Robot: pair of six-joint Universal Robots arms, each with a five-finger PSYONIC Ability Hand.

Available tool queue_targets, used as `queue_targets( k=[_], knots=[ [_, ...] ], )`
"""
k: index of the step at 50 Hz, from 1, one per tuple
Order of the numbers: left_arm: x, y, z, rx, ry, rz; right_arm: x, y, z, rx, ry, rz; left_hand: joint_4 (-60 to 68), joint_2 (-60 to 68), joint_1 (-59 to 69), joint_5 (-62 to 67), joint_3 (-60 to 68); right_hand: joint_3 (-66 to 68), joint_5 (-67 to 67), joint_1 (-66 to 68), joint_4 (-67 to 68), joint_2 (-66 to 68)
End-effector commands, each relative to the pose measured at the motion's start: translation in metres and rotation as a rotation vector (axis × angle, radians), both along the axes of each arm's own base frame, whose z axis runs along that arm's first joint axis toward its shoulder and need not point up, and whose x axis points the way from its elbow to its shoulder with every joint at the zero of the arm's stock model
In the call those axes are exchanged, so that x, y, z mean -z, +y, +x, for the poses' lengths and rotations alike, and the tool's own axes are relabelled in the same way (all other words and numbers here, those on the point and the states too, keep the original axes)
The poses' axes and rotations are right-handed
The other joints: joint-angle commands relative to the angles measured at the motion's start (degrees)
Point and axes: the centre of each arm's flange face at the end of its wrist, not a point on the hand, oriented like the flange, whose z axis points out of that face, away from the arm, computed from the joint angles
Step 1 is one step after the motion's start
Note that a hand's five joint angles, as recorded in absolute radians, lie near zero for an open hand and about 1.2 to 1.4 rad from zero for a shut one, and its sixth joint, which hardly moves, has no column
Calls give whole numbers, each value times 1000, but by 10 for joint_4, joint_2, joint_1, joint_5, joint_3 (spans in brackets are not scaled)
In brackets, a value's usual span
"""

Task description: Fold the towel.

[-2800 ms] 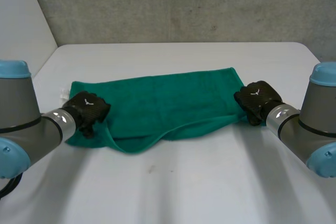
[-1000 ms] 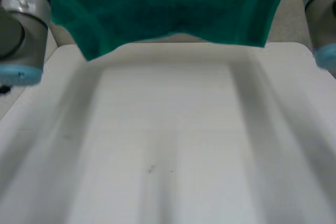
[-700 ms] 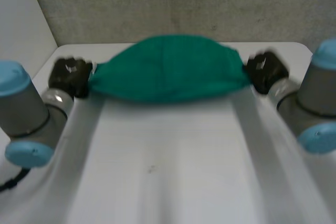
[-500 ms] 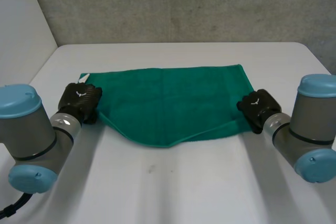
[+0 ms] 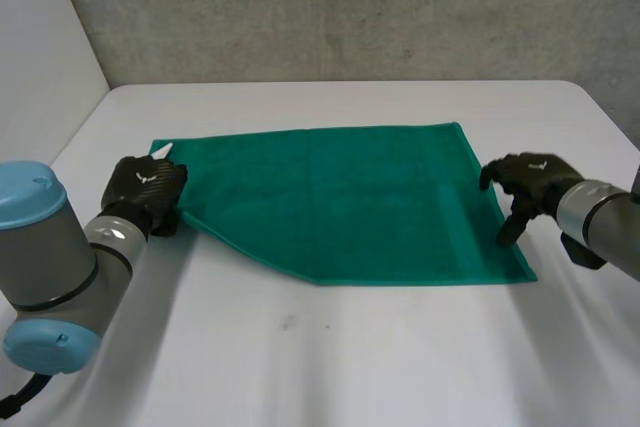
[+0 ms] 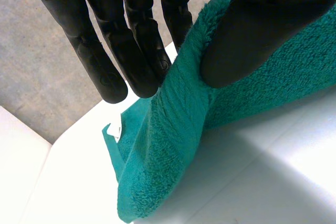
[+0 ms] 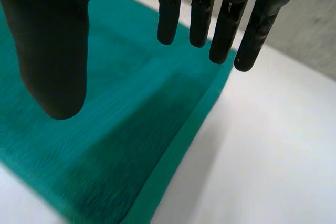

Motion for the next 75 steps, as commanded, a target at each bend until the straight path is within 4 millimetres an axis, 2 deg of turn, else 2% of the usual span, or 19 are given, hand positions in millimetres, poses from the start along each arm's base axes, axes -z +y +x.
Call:
queue_targets(
  k=[1,5,15,28,35,46,53,75],
  knots=[
    [-4,-8,5,-21,6,-14,25,11,-2,-37,73,61,116,113,159,136,117,59,53,88,60,56],
    [-4,-13,7,-29,7,-19,39,24,-4,-81,146,57,116,113,159,136,117,96,90,125,97,93],
    [-2,-14,7,-29,6,-14,52,22,-3,-142,162,-23,116,113,159,136,117,157,151,185,158,154],
    [0,-14,7,-29,6,-8,50,14,-3,-137,156,-77,116,113,159,136,117,211,205,239,212,208],
    [1,-13,7,-29,4,-4,59,12,-3,-134,162,-56,116,113,159,136,117,175,169,204,176,172],
    [4,-12,7,-29,2,5,59,11,-6,-125,168,-47,116,113,159,136,117,103,97,132,104,100],
    [4,-12,7,-29,1,7,56,10,-16,-96,171,-22,116,113,159,136,117,110,104,138,111,107],
    [5,-11,8,-31,0,10,55,9,-16,-112,182,-22,116,113,159,136,117,135,129,163,136,132]
  ],
)
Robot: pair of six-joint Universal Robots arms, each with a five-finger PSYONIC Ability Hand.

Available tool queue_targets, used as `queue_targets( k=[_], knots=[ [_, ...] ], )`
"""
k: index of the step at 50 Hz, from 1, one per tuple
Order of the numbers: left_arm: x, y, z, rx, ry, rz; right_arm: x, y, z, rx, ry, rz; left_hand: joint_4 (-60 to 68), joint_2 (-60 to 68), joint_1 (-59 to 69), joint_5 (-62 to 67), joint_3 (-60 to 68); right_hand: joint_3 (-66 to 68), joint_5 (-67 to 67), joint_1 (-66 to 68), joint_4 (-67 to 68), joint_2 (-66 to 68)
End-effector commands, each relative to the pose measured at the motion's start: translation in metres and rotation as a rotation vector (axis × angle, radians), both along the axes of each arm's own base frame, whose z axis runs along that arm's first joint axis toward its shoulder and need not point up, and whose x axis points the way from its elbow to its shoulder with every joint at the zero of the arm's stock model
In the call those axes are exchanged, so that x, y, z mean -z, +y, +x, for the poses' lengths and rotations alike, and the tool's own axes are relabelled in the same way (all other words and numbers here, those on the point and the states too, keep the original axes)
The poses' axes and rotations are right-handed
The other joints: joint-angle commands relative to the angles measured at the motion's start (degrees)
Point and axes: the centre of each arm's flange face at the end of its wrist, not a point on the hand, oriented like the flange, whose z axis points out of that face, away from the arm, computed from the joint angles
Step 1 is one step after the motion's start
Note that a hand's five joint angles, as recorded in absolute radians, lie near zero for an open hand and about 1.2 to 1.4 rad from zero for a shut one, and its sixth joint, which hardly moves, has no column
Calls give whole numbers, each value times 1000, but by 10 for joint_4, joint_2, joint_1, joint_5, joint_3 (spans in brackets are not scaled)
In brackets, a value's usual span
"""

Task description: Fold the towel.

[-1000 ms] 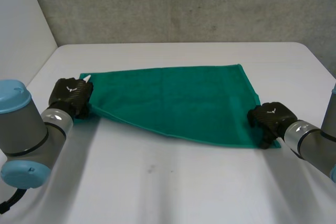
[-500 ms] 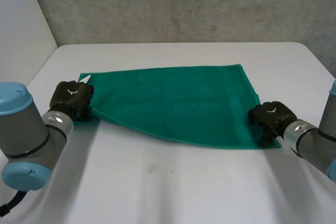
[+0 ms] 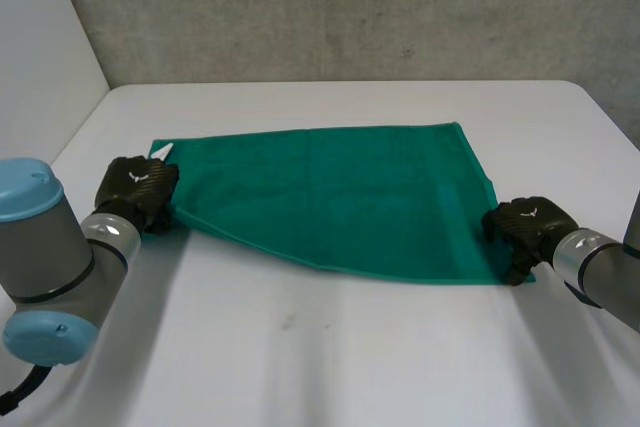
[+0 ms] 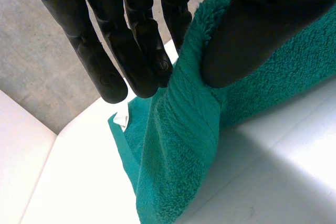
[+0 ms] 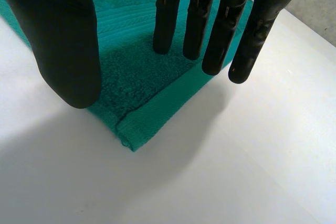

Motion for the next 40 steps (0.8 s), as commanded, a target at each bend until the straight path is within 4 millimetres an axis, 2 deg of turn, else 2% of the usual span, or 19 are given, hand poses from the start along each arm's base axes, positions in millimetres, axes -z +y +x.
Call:
queue_targets(
  k=[1,40],
  knots=[
    [0,0,0,1,0,0,0,-3,0,-5,15,-16,116,113,159,136,117,65,61,105,64,60],
    [0,0,0,0,-2,3,10,-20,6,-14,20,-49,116,113,159,136,117,104,99,144,103,99]
  ],
)
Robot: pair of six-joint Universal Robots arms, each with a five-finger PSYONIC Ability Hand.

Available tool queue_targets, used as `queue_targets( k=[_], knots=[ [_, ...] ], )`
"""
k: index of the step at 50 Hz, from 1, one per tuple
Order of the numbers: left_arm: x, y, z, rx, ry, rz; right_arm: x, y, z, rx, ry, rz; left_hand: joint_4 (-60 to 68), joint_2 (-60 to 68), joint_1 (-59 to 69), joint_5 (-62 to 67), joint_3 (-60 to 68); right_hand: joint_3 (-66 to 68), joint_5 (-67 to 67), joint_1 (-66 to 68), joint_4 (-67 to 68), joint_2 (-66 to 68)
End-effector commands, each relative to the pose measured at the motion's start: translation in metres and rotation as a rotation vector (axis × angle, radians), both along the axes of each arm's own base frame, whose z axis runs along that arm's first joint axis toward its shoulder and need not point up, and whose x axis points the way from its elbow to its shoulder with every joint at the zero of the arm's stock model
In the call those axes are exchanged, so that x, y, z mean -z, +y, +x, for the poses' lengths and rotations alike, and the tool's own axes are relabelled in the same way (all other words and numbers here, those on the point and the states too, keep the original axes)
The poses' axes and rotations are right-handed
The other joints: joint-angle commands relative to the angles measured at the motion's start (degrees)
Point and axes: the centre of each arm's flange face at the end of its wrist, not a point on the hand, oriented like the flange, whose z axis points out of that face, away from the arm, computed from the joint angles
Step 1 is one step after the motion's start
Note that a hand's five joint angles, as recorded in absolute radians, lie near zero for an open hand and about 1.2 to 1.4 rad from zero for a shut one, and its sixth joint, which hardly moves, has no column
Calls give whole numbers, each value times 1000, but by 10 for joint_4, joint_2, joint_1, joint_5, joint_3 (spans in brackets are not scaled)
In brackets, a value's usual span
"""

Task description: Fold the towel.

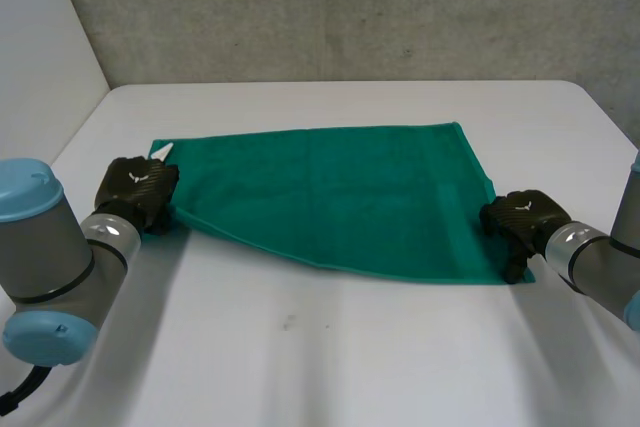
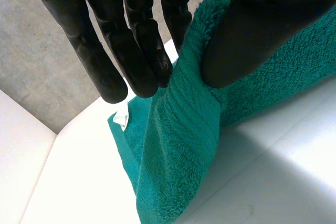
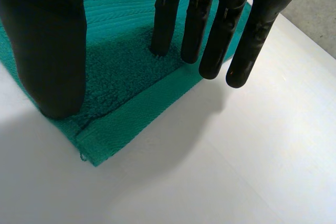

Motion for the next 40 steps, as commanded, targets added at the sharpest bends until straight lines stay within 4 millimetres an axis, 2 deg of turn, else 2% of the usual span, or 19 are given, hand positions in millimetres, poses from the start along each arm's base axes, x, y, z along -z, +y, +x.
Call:
queue_targets(
  k=[1,27,29,30,31,38,40],
  knots=[
    [0,0,0,0,1,1,1,-5,1,0,-2,-14,115,113,159,136,117,69,91,126,68,73],
    [0,0,0,0,0,3,-8,-15,1,5,-10,-69,115,113,159,136,117,144,166,201,144,148],
    [0,0,0,0,-1,3,-8,-15,2,6,-14,-70,115,113,159,136,117,340,362,397,340,345],
    [1,1,0,0,-1,4,-8,-15,2,6,-14,-70,115,113,159,136,117,341,363,398,341,345],
    [1,1,0,0,-2,6,-8,-15,2,6,-14,-70,115,113,159,136,117,431,453,488,431,435],
    [3,2,1,-6,-6,16,-15,-15,-2,23,-14,-80,115,113,159,136,117,435,457,492,434,439],
    [4,5,2,-7,-12,30,-29,-10,-4,24,-9,-98,115,113,159,136,117,435,457,492,434,439]
  ],
)
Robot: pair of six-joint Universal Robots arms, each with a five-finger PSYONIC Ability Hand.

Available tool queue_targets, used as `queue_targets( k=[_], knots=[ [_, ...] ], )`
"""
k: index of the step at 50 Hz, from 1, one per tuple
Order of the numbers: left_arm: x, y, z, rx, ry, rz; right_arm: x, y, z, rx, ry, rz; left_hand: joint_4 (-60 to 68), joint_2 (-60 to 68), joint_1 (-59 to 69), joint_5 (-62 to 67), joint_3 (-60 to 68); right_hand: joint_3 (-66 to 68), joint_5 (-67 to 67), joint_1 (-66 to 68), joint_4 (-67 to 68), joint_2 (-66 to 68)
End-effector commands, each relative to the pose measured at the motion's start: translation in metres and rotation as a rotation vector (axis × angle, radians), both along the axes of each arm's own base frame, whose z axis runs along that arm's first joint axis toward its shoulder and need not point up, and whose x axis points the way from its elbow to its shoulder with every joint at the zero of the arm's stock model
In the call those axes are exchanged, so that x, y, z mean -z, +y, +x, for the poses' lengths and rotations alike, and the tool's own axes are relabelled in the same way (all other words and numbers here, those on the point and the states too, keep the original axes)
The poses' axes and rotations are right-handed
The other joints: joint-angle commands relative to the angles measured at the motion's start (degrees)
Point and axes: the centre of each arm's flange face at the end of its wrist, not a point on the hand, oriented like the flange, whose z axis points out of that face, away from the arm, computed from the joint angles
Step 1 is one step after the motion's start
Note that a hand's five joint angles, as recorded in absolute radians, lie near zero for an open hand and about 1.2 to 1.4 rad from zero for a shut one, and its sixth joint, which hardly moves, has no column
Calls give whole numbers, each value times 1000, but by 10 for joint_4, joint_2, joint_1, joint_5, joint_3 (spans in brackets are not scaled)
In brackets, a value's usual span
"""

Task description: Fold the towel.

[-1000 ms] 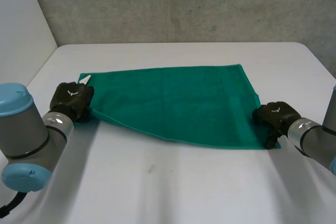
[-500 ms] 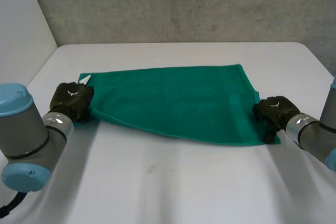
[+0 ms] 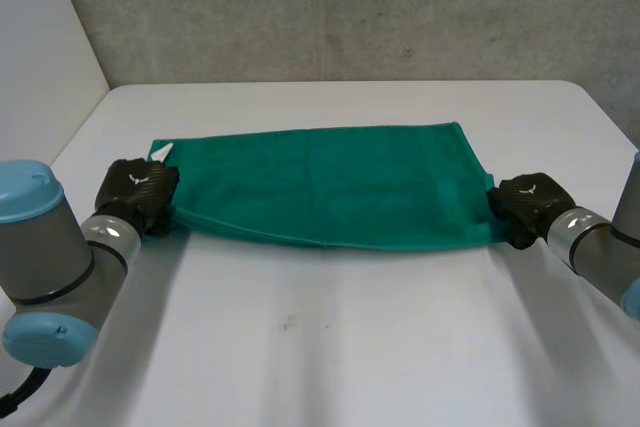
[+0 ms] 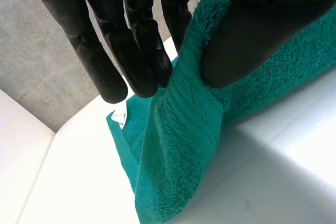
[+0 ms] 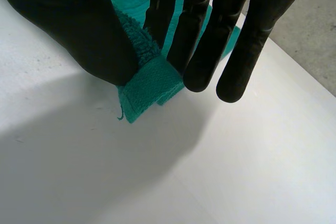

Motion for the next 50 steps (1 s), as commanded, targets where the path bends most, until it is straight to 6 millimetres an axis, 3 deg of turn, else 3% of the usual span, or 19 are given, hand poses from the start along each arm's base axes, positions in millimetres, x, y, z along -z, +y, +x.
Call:
queue_targets(
  k=[1,6,9,11,14,22,26,39,44,50],
  knots=[
    [3,3,1,-7,-10,23,-22,7,-4,15,7,-24,115,113,159,136,117,124,142,244,119,126],
    [20,31,4,7,-56,159,-31,17,-6,33,23,-6,115,113,159,136,117,124,142,244,119,126],
    [23,47,6,13,-77,229,-29,18,-8,42,32,0,-64,-66,-20,-43,-62,124,142,244,119,126],
    [16,53,8,15,-80,243,-27,17,-9,41,43,-1,-293,-296,-250,-272,-291,124,142,244,119,126],
    [10,54,9,14,-76,239,-26,17,-9,34,66,-6,-349,-351,-305,-328,-347,124,142,244,119,126],
    [-14,35,7,12,-50,141,-21,19,-8,9,100,-1,-391,-393,-347,-370,-389,124,142,244,119,126],
    [-16,27,9,10,-45,132,-19,20,-8,7,102,2,-391,-393,-347,-370,-389,124,142,244,119,126],
    [-5,14,0,224,-97,122,-13,21,-9,2,111,11,-384,-386,-341,-363,-382,124,142,244,119,126],
    [6,-5,-3,331,-274,75,-7,24,-7,-8,114,28,-396,-398,-352,-375,-394,124,142,244,119,126],
    [15,-13,3,359,-368,126,-5,26,-7,-20,130,27,-423,-425,-379,-402,-421,124,142,244,119,126]
  ],
)
